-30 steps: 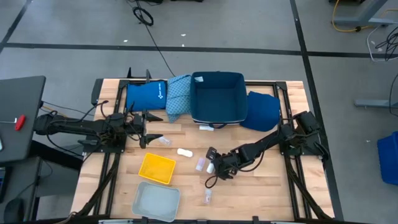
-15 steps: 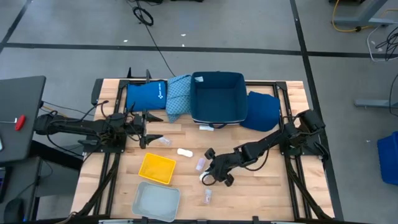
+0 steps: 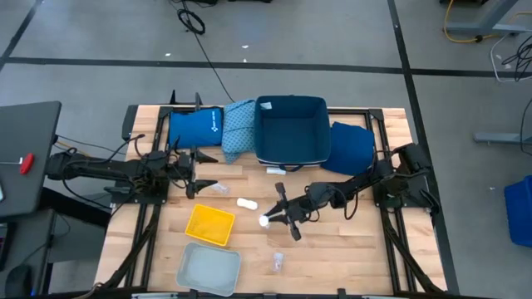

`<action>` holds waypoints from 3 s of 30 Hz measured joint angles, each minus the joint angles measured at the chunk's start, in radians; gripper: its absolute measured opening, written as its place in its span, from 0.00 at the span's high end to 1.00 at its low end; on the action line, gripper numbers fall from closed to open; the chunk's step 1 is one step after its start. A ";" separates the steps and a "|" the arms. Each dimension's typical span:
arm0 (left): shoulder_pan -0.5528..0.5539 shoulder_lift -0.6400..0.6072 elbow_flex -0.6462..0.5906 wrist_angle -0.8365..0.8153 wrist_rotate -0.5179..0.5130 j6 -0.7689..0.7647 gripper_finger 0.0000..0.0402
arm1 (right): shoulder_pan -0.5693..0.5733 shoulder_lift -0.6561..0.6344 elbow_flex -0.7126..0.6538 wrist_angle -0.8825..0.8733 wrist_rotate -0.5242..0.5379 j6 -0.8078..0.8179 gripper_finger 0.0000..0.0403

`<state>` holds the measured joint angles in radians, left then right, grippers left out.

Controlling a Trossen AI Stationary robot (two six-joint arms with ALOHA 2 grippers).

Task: Pick & place medical supplies in basket/bin
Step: Put the bottom white rolled gauze into the yellow bin

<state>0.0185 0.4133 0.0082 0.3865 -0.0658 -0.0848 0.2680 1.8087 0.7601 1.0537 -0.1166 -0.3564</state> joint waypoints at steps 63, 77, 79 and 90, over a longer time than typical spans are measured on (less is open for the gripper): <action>-0.242 1.038 0.303 0.873 -0.090 0.300 0.93 | -0.158 0.188 0.294 -0.178 0.134 0.157 0.95; -0.261 1.038 0.304 0.847 -0.088 0.341 0.93 | -0.158 0.185 0.294 -0.244 0.123 0.166 0.71; -0.262 1.037 0.304 0.853 -0.078 0.340 0.93 | -0.157 0.186 0.292 -0.273 0.140 0.169 0.60; -0.280 1.008 0.304 0.762 -0.071 0.344 0.93 | -0.130 0.122 0.300 -0.607 0.145 0.169 0.44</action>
<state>-0.2619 1.4213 0.3123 1.1488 -0.1369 0.2592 0.1381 1.9308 1.0597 0.4463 0.0287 -0.1879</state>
